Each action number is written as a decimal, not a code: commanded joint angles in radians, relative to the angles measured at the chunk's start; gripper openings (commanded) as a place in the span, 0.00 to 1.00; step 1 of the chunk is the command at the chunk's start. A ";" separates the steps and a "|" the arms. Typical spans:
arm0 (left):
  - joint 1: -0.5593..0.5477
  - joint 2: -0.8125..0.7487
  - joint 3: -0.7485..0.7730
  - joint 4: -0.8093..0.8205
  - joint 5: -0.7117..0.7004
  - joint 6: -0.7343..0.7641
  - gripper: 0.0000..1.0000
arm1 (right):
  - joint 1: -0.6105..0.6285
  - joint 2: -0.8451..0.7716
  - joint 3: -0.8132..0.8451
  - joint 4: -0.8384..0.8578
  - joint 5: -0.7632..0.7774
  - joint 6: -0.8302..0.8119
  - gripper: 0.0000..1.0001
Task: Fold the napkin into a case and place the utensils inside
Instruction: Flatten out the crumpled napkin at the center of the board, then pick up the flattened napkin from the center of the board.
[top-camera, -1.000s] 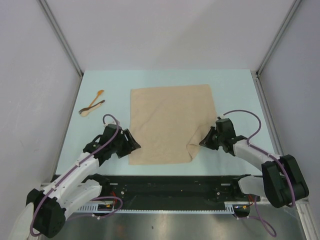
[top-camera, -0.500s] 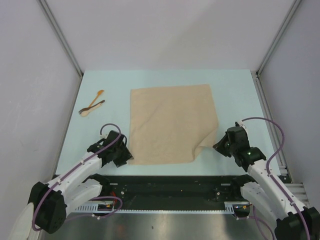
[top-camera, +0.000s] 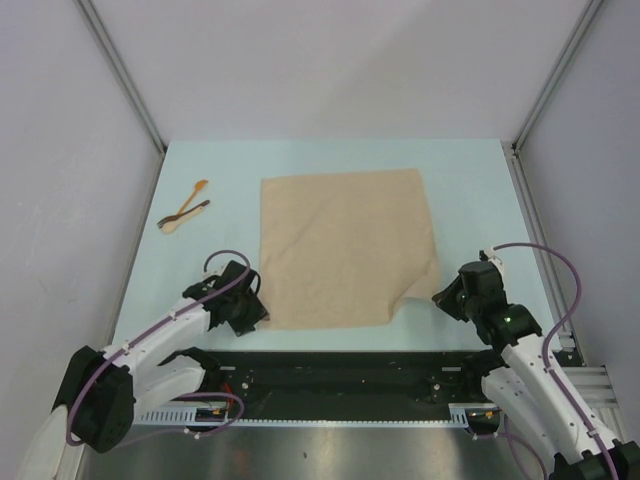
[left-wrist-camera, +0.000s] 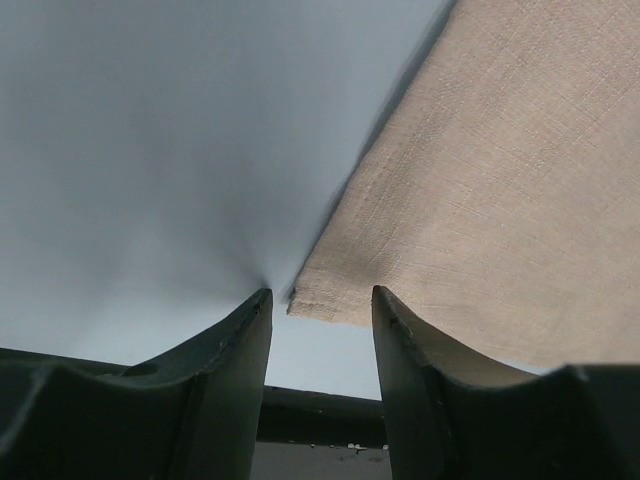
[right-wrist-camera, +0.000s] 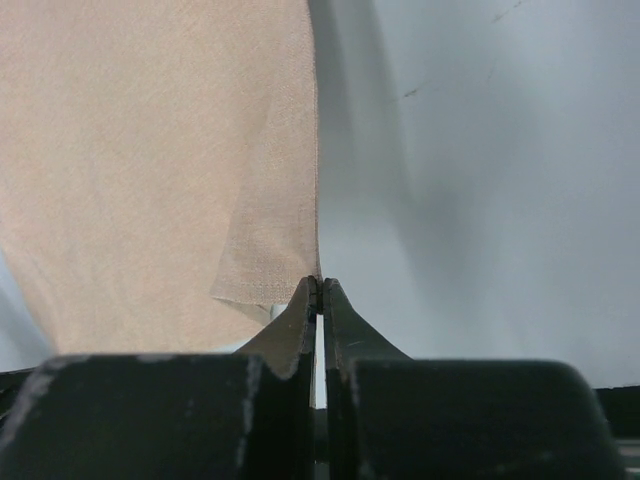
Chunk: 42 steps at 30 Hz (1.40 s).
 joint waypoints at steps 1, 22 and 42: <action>-0.033 0.072 0.002 0.014 0.002 -0.073 0.51 | -0.002 -0.039 0.044 -0.046 0.053 0.000 0.00; -0.117 0.230 -0.007 -0.043 -0.012 -0.200 0.17 | -0.005 -0.060 0.014 -0.213 0.303 0.242 0.00; -0.117 -0.474 -0.063 0.181 0.019 0.053 0.00 | -0.003 -0.345 -0.023 -0.099 0.178 0.146 0.00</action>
